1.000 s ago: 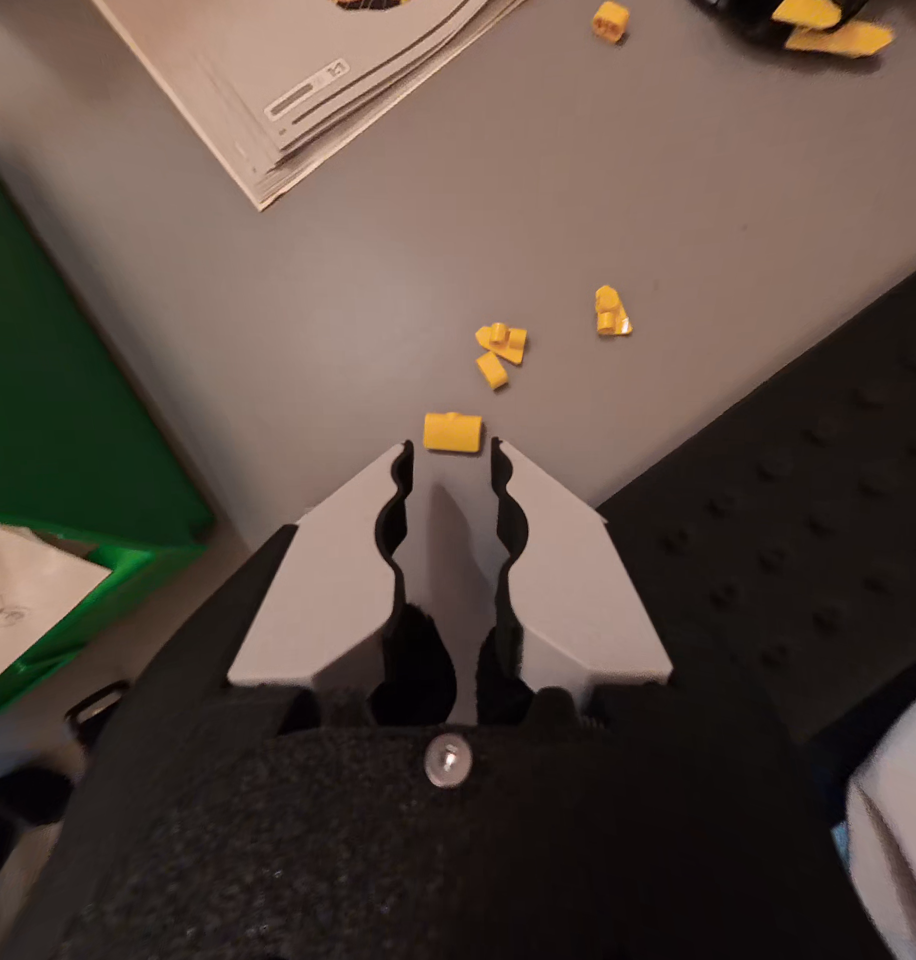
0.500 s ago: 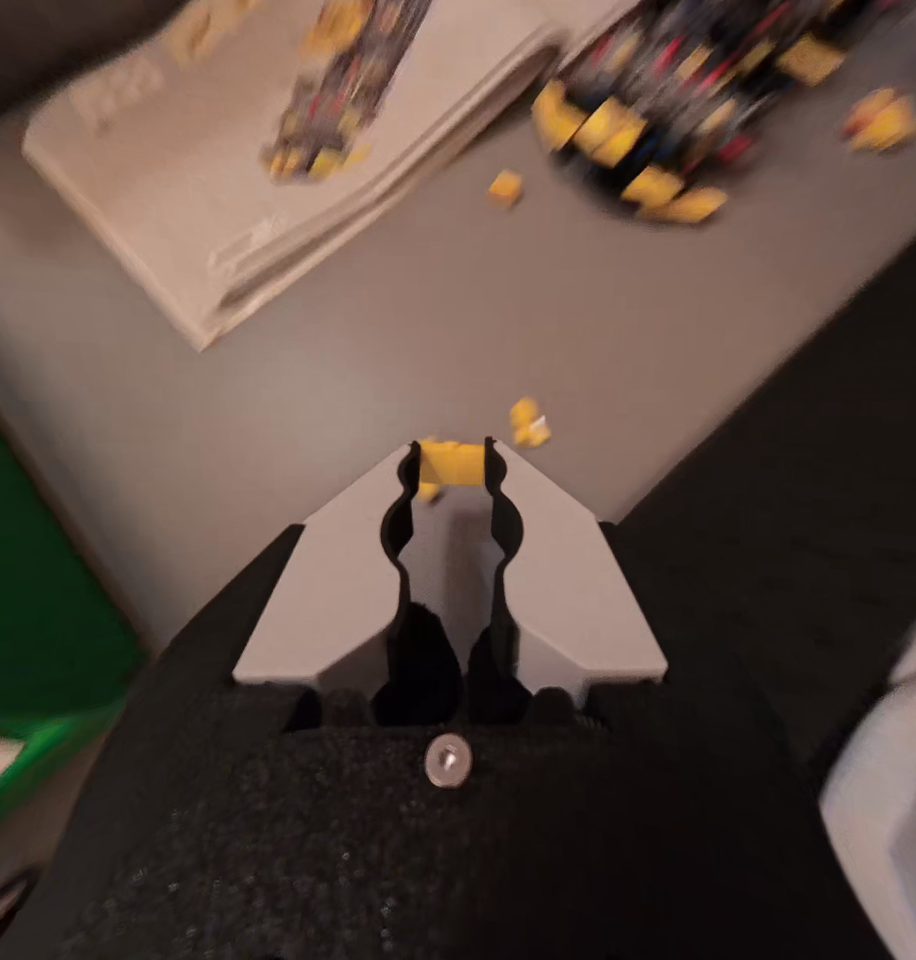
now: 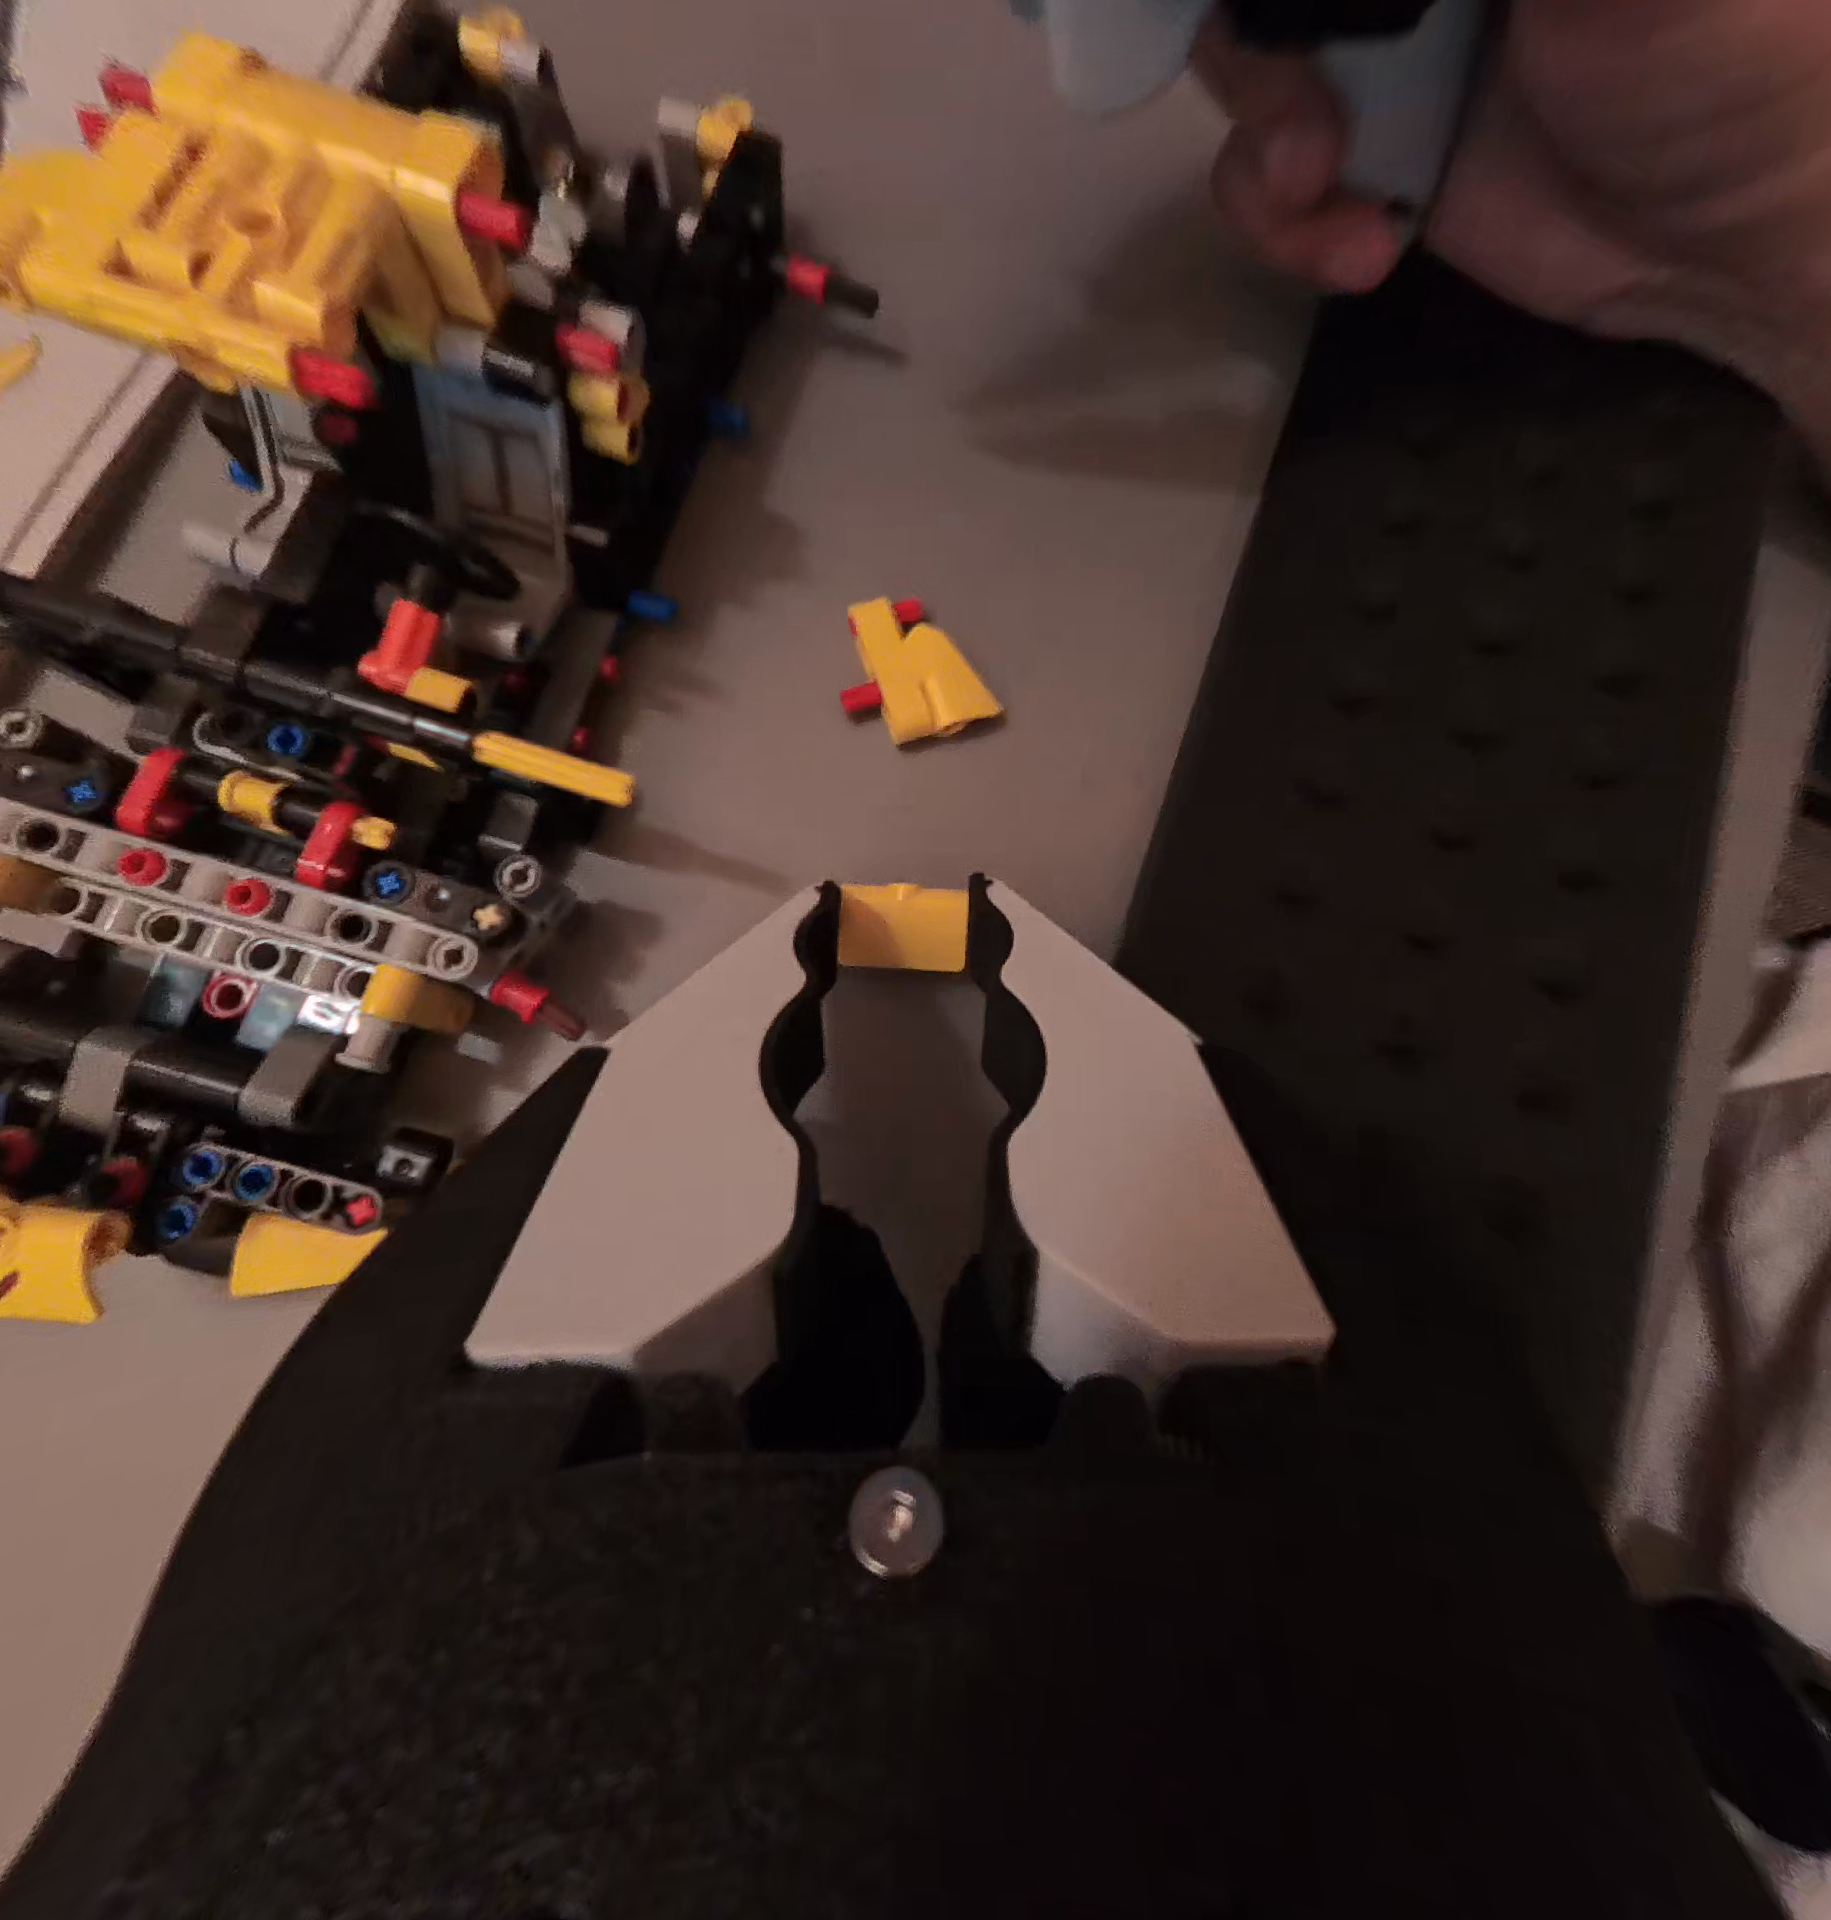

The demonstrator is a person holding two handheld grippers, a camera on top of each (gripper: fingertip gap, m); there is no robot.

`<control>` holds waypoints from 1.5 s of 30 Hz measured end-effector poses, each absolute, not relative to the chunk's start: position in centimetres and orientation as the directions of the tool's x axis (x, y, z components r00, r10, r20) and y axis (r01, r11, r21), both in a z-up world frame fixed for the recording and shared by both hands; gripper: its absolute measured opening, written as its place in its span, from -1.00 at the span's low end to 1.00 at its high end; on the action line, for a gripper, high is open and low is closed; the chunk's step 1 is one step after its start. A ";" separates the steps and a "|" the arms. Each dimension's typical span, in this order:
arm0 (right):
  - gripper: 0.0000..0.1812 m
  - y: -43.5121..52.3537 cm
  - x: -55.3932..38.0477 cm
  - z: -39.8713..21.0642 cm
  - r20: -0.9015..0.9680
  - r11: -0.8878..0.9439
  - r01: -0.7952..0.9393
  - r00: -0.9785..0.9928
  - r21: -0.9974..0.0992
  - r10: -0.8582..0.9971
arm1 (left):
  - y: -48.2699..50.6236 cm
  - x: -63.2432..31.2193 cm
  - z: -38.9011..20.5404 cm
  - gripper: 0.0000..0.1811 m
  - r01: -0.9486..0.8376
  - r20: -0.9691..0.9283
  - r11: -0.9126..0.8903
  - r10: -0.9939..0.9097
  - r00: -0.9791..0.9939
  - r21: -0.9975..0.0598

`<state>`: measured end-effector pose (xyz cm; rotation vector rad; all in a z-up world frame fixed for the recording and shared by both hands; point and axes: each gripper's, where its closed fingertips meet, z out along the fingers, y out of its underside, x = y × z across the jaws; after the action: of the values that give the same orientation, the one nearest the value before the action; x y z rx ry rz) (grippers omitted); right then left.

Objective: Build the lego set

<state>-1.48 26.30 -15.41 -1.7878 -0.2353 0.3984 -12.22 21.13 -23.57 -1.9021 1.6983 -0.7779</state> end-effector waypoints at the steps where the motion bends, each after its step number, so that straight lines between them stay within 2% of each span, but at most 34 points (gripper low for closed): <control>1: -0.97 26.3 -1.5 -15.4 -0.145 -0.252 -0.052 0.919 -0.966 0.366 | 21.5 -12.1 -24.0 -0.73 -0.734 0.092 -0.121 -0.992 0.081 -0.668; 6: -0.96 26.3 -1.5 -15.4 -0.153 -0.254 -0.059 0.915 -0.966 0.372 | 21.7 -11.9 -23.9 -0.72 -0.725 0.068 -0.092 -0.996 0.062 -0.682; 8: -0.96 26.3 -1.5 -15.4 -0.161 -0.258 -0.064 0.914 -0.964 0.374 | 22.0 -11.8 -23.3 -0.65 -0.693 0.049 -0.078 -0.997 0.061 -0.717; 14: -0.92 26.0 -0.3 -14.6 -0.182 -0.226 -0.111 0.928 -0.968 0.324 | 26.0 -13.9 -15.6 -0.58 -0.336 0.186 -0.207 -0.978 0.093 -0.919; 17: -0.91 24.6 3.0 -15.6 -0.212 -0.330 -0.137 0.956 -0.934 0.204 | 31.1 -17.7 -14.5 -0.58 -0.248 0.149 -0.208 -0.960 0.235 -0.946; 20: -0.68 21.9 9.2 -19.6 -0.030 -0.548 -0.020 0.999 -0.836 0.010 | 34.8 -20.9 -12.8 -0.59 -0.134 0.121 -0.183 -0.919 0.376 -0.974; 23: -0.58 20.1 12.5 -20.6 0.071 -0.610 0.018 0.995 -0.792 -0.063 | 35.2 -21.2 -11.4 -0.59 -0.020 0.232 -0.254 -0.910 0.343 -0.967; 25: -0.53 19.1 13.0 -20.9 0.105 -0.652 0.044 0.993 -0.757 -0.055 | 35.4 -20.9 -11.3 -0.59 -0.021 0.231 -0.253 -0.912 0.338 -0.967; 31: -0.64 15.4 15.7 -22.5 0.183 -0.718 0.017 0.971 -0.696 -0.154 | 34.3 -19.5 -12.1 -0.59 -0.089 0.162 -0.199 -0.936 0.313 -0.976; 40: -0.69 16.6 15.9 -23.8 0.021 -0.687 -0.121 0.981 -0.717 -0.194 | 33.4 -19.1 -11.8 -0.59 -0.076 0.180 -0.207 -0.946 0.268 -0.975; 45: -0.74 17.0 16.3 -24.2 0.009 -0.692 -0.147 0.976 -0.707 -0.216 | 33.3 -19.0 -12.0 -0.59 -0.080 0.197 -0.224 -0.946 0.257 -0.971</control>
<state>16.28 16.97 -24.19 -2.3463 0.2525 -0.1169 -18.96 33.29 -11.99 -1.5539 0.9871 -1.1166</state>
